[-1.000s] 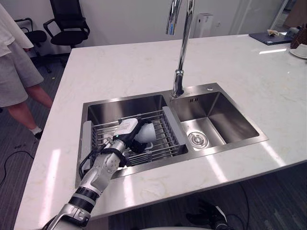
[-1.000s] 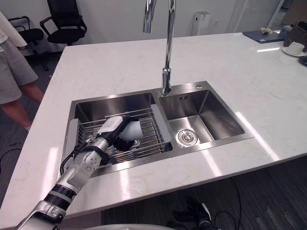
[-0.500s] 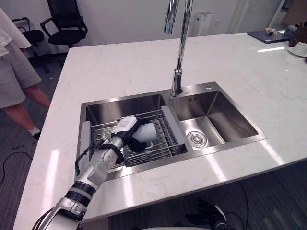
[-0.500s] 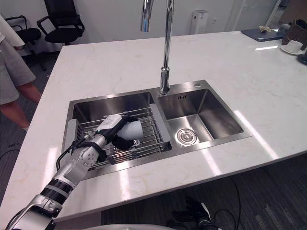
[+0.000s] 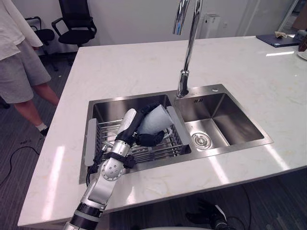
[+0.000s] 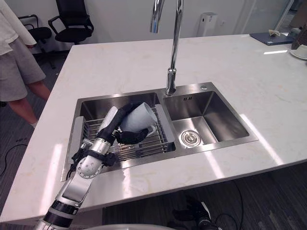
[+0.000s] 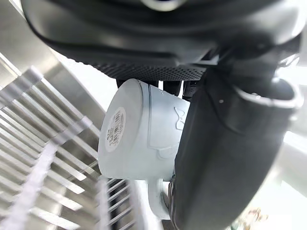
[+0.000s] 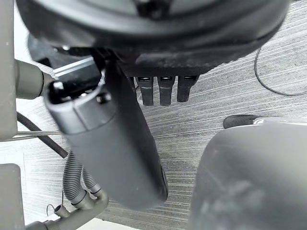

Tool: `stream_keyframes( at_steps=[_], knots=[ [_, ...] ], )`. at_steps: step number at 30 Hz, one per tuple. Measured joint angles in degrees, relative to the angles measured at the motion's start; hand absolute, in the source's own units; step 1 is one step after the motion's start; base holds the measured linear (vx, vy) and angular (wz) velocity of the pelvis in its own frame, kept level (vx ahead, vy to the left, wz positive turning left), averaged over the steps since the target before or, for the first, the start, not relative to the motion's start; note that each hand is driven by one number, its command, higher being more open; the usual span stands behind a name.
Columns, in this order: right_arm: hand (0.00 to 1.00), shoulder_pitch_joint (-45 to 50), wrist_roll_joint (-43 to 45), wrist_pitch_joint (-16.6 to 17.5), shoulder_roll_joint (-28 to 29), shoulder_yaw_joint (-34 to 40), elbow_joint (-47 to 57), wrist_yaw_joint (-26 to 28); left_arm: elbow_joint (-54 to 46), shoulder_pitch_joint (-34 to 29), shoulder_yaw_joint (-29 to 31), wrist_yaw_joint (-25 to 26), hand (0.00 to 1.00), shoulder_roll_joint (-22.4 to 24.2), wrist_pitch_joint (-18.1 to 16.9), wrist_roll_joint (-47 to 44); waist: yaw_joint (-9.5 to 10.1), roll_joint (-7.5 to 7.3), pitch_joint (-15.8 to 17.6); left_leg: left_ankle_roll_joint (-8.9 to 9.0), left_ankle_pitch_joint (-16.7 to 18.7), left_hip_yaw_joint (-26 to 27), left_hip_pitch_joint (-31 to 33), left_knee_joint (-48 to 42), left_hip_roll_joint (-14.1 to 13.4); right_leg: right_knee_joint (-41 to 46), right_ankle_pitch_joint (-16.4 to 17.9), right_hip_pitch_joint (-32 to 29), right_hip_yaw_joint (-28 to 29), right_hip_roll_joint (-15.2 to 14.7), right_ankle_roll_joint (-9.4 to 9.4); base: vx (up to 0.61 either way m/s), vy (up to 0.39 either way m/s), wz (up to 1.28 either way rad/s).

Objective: Walk over to the sink, pick up the cup, carry it to the dishwasher, place the cup inside the dishwasher, then close the dishwasher door

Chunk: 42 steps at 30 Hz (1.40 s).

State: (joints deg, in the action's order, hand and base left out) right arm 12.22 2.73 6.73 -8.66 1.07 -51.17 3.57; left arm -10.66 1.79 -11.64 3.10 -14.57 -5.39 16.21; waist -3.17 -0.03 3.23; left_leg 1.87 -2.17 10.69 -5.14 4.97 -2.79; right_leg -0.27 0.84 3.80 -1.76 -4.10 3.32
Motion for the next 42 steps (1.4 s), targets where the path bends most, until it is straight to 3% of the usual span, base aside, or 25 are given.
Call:
stream_keyframes(
  at_steps=[5, 9, 21, 26, 32, 36, 38, 39, 40, 41, 42],
  knots=[
    [0.9, 0.8, 0.0, 0.0, 0.2, 0.9, 0.0, -0.4, -6.6, -2.6, 3.0, 2.5, 0.3, 3.2, -3.2, -8.9, 0.84, 0.03, 0.0, -0.01, 0.0, -0.1, -0.5, 0.0, 0.0, 1.2, 0.6, 0.1, 0.0, 0.0, -0.02, 0.0, 0.0, 0.0],
    [0.9, 1.7, 0.1, 0.0, 0.4, 1.5, 0.0, -0.6, -10.3, -8.2, 5.0, 3.1, 0.3, 6.3, -5.1, -17.5, 1.07, 0.06, -0.1, -0.02, 0.1, 0.0, -1.0, 0.0, -0.1, 1.6, 0.9, 0.3, 0.1, 0.0, -0.01, 0.0, 0.0, 0.0],
    [0.9, 4.2, 0.2, 0.0, 1.1, 3.1, 1.1, -1.5, -11.7, -20.2, 6.8, 2.9, 0.3, 9.3, -5.1, -23.7, 2.36, -0.08, -0.4, 0.1, 1.2, 1.3, -1.4, -0.7, -0.3, 3.2, 1.8, -0.1, 1.4, 0.1, 0.11, 0.0, -0.005, -0.05],
    [0.9, 4.7, 0.2, 0.0, 1.1, 3.1, 1.1, -1.7, -11.7, -23.3, 6.6, 2.8, 0.3, 10.8, -5.1, -25.2, 3.31, 0.0, -1.6, 0.18, 3.3, 3.7, -1.0, -3.5, -1.0, 3.6, 1.8, -0.7, 3.8, 0.4, 0.12, 0.01, -0.004, -0.25],
    [0.9, 3.9, 0.2, -0.1, 1.7, 3.0, 4.4, -2.9, -13.2, -23.1, 6.1, 2.5, 0.3, 11.1, -5.1, -25.1, 4.01, -0.36, -1.1, 0.24, 9.6, 7.8, 4.4, -15.3, -3.8, 7.4, 1.8, -4.8, 7.8, 1.3, 0.6, -0.02, 0.001, -0.38],
    [0.9, 3.2, 0.2, -0.2, 2.1, 3.1, 5.7, -3.7, -14.3, -22.4, 3.8, 2.5, 0.3, 11.3, -5.1, -24.7, 4.17, -0.59, 0.4, -0.92, 11.6, 7.8, 5.5, -18.4, -5.0, 13.4, 2.5, -7.3, 3.8, 1.5, 2.26, -0.11, -0.017, -0.04],
    [0.9, 2.8, 0.3, -0.3, 2.2, 3.0, 6.2, -4.0, -14.3, -22.5, 3.5, 2.5, 0.3, 11.4, -5.0, -24.2, 4.74, -0.42, 0.7, -1.67, 11.7, 7.4, 5.7, -19.7, -5.0, 32.2, 9.5, -10.6, -0.2, -0.6, 3.0, -0.07, -0.02, 0.17],
    [0.9, 2.8, 0.4, -0.3, 2.4, 3.0, 6.2, -3.9, -14.3, -22.5, 3.6, 2.5, 0.3, 11.4, -5.0, -24.2, 5.0, -0.66, 0.6, -1.74, 11.8, 6.9, 6.1, -20.4, -4.8, 35.8, 10.2, -10.2, -0.8, -1.3, 3.65, -0.04, -0.047, 0.36],
    [0.9, 2.5, 0.4, -0.3, 2.5, 2.9, 6.3, -4.0, -14.4, -22.3, 3.6, 2.5, 0.3, 11.5, -5.1, -24.2, 5.84, -1.1, 0.2, -1.73, 11.8, 6.0, 7.6, -22.0, -4.5, 37.4, 11.6, -9.1, -1.2, -2.2, 4.62, -0.06, -0.077, 0.36],
    [0.9, 1.5, 0.4, -0.3, 2.4, 2.9, 6.3, -4.0, -14.2, -22.0, 3.8, 2.5, 0.3, 11.5, -4.9, -24.2, 6.97, -1.83, -0.1, -0.92, 11.3, 5.4, 9.8, -23.1, -4.1, 33.7, 11.9, -9.4, -1.7, -1.9, 4.45, -0.06, -0.068, 0.25],
    [0.9, 1.2, 0.4, -0.3, 2.3, 2.9, 6.5, -4.1, -14.2, -22.0, 3.7, 2.5, 0.3, 11.7, -4.8, -24.1, 7.93, -1.4, -0.5, -0.87, 10.7, 5.0, 10.7, -22.9, -4.1, 31.1, 11.9, -9.4, -2.0, -1.6, 4.43, -0.06, -0.048, 0.06]
  ],
)
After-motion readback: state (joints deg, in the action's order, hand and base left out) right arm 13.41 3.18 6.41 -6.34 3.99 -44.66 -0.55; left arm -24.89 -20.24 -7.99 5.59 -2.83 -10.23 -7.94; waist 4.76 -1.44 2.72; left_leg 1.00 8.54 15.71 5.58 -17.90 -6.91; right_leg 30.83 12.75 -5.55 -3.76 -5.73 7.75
